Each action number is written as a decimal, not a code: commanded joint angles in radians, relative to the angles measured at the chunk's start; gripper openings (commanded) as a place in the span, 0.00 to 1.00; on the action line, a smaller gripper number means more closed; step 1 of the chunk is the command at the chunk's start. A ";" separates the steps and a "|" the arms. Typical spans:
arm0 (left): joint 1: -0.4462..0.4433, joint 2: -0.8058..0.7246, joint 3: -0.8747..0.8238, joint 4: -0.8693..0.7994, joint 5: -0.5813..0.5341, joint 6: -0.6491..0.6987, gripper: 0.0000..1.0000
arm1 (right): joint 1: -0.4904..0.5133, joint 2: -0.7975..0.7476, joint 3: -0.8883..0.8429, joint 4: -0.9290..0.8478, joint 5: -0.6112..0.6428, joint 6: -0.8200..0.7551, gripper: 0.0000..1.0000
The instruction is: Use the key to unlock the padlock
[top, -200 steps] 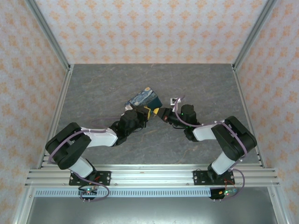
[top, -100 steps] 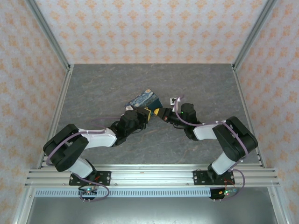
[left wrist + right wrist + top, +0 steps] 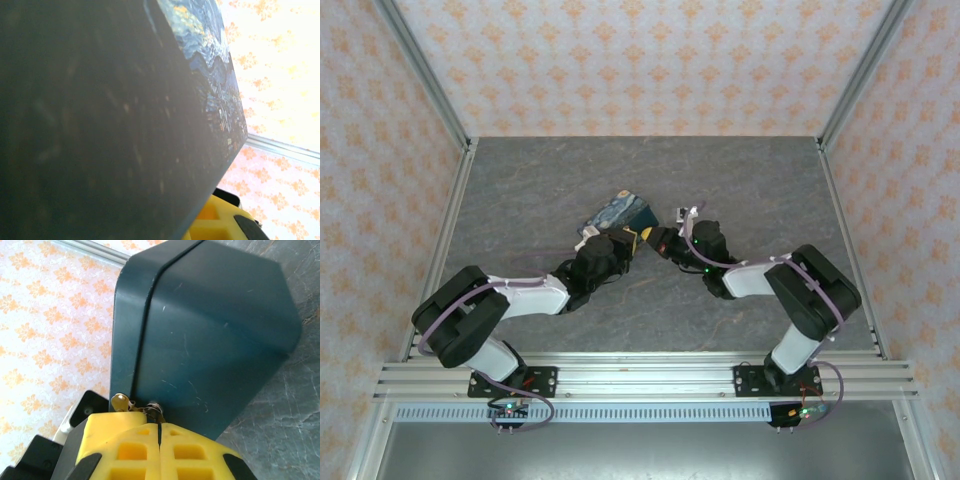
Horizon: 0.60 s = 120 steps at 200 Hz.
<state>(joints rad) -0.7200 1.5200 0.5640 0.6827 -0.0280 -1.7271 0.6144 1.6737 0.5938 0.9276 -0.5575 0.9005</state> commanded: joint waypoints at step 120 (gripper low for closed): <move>-0.028 -0.031 0.006 -0.067 0.155 0.290 0.00 | -0.050 -0.392 -0.181 -0.400 0.093 -0.128 0.64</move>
<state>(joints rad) -0.7551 1.5208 0.5629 0.6407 0.0807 -1.5543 0.5743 1.4059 0.4412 0.7006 -0.4950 0.8650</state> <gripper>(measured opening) 0.111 0.636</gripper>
